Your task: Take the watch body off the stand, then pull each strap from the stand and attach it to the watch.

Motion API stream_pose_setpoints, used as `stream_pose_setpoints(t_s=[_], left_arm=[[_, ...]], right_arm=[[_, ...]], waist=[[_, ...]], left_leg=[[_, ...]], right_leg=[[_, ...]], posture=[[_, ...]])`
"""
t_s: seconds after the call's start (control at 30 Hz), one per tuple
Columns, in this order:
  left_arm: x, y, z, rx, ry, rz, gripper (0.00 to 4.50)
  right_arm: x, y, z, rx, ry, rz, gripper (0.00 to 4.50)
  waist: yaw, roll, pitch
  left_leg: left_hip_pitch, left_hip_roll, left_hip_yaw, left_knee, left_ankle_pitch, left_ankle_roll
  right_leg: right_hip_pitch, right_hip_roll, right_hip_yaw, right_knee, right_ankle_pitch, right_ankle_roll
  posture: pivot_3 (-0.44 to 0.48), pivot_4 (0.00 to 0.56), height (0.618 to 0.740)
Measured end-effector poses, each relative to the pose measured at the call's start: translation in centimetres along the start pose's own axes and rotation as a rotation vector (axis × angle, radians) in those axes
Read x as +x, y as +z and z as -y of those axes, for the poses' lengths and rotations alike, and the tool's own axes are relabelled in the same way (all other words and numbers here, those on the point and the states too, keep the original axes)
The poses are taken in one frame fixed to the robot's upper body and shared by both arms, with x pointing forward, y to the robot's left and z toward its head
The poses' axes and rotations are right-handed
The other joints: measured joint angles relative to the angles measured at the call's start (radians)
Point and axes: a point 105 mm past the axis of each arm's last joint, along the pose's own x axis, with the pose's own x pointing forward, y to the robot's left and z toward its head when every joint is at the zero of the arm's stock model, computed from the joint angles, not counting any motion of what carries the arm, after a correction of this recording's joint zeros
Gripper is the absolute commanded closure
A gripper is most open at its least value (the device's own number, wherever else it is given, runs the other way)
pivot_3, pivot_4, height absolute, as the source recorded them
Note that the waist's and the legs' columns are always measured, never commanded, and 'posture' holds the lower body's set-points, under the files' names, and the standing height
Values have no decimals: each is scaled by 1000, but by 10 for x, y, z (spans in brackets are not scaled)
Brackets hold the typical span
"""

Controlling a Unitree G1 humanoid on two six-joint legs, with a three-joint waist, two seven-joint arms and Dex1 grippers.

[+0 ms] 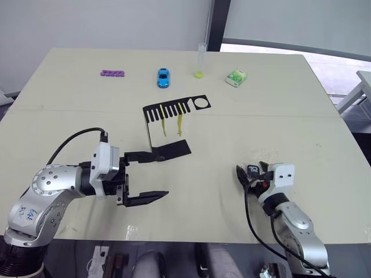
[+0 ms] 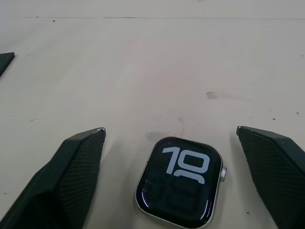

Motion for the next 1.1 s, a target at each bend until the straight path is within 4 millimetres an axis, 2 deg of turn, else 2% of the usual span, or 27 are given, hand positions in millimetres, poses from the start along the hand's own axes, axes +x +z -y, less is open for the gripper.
stream_pose_setpoints(t_s=[0.17,0.27,0.33,0.43,0.53,0.63,0.7,0.77,0.87,0.93,1.0,1.1], left_arm=[[-15,-11,1,-38,75,-30,0],[-35,-17,0,-45,174,-57,0],[-48,-21,-3,-46,244,-77,0],[-76,-30,-8,-43,405,-102,0],[-112,-46,-9,-45,578,-154,0],[-150,-62,-9,-45,741,-216,0],[-177,-69,-9,-26,876,-250,0],[-196,-75,-5,-33,960,-283,0],[-210,-78,0,-35,1033,-295,0],[-213,-78,3,-38,1049,-301,0],[-210,-76,4,-29,1051,-297,0],[-194,-64,1,18,1017,-270,0]], right_arm=[[-9,28,10,-20,119,66,48],[-21,57,14,-80,247,103,48],[-31,66,25,-128,273,95,48],[-49,60,53,-237,326,28,48],[-61,53,93,-296,300,-25,48],[-78,48,137,-337,202,-82,48],[-95,37,171,-384,114,-151,48],[-108,30,190,-408,59,-196,48],[-123,21,209,-430,-4,-235,48],[-127,20,214,-434,-21,-233,48],[-123,21,213,-435,-12,-217,48],[-106,24,204,-426,31,-172,48]], waist=[[0,0,0],[2,0,0],[7,0,0],[22,0,0],[26,-1,0],[26,-1,0],[26,-1,0],[25,-1,0],[23,-1,0],[23,-1,0],[18,-1,0],[15,-1,0]], left_leg=[[0,0,0,0,0,0],[0,0,0,0,0,1],[0,0,-1,0,-1,1],[2,0,0,0,-2,3],[5,-1,2,1,-3,4],[12,0,3,-1,-4,4],[18,0,3,-1,-6,6],[17,1,3,-1,-7,5],[18,1,4,-1,-7,5],[18,1,4,-1,-7,5],[19,1,5,-1,-7,5],[23,2,6,-1,-7,3]], right_leg=[[0,0,0,0,0,0],[0,0,0,0,0,0],[1,0,-1,-1,0,0],[3,0,-1,-3,0,0],[5,0,1,-3,0,0],[12,0,1,-6,0,0],[19,1,0,-9,0,0],[19,0,0,-9,0,0],[19,0,1,-9,0,0],[19,0,1,-9,0,0],[19,0,2,-7,0,0],[22,0,2,-7,0,0]], posture=[[0,150,740],[0,150,740],[0,150,740],[0,150,740],[0,150,740],[0,150,740],[0,150,740],[0,150,740],[0,150,740],[0,150,740],[0,150,740],[0,150,740]])
